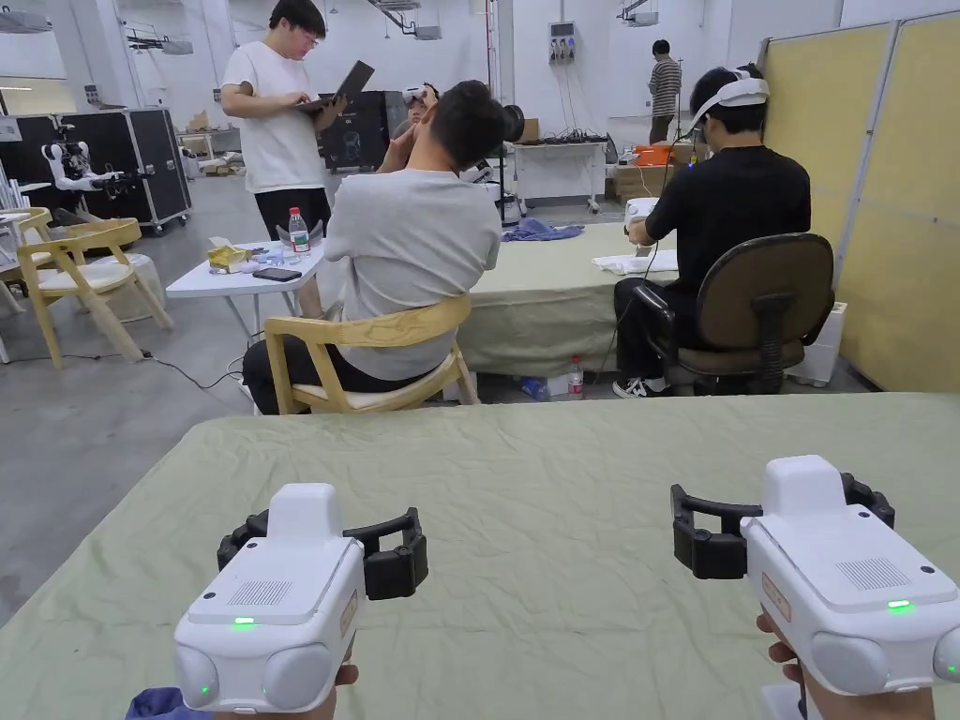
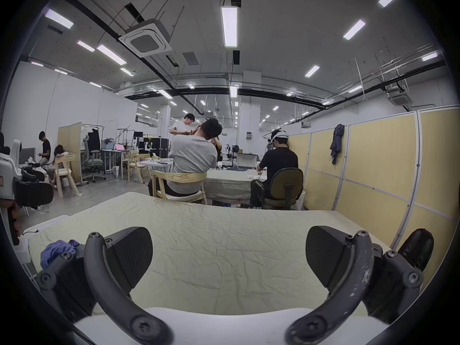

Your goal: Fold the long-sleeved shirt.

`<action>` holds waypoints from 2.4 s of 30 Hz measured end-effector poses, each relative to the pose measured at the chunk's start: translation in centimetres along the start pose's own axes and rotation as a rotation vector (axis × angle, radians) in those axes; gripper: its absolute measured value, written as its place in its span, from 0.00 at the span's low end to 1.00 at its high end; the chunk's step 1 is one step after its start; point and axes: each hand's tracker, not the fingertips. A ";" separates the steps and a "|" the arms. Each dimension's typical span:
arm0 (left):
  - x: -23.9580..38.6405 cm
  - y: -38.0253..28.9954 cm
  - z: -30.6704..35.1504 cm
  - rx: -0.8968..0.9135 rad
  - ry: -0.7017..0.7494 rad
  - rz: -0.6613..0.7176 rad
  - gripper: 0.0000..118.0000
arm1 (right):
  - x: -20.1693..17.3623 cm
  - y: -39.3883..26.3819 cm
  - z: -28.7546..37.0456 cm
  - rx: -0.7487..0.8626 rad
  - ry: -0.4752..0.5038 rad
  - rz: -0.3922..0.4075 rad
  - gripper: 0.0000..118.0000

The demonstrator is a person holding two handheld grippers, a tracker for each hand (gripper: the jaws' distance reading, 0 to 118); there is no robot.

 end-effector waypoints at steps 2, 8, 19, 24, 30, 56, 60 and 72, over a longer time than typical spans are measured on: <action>0.1 0.1 0.0 0.001 -0.001 0.001 1.00 | 0.0 0.0 -0.1 -0.001 -0.001 0.002 1.00; 0.2 0.1 0.0 0.001 -0.008 -0.004 1.00 | -0.2 -0.1 -0.1 -0.005 0.005 0.009 1.00; 0.1 0.0 0.0 0.001 -0.007 0.002 1.00 | -0.1 0.0 0.0 -0.003 0.004 0.008 1.00; 0.1 0.2 0.2 0.004 -0.011 0.009 1.00 | -0.2 -0.1 0.0 -0.006 0.003 0.016 1.00; 0.2 0.2 0.2 0.002 -0.008 0.000 1.00 | -0.2 -0.4 0.0 -0.010 0.005 0.015 1.00; 0.6 0.3 -0.2 0.005 -0.019 -0.009 1.00 | -0.1 -0.3 -0.1 -0.003 0.008 0.009 1.00; 0.7 0.2 -0.1 0.000 -0.021 -0.010 1.00 | 0.2 -0.4 -0.1 0.005 0.026 -0.028 1.00; 0.9 0.0 -0.2 -0.001 -0.024 0.004 1.00 | 0.4 -0.5 -0.3 -0.014 0.027 -0.019 1.00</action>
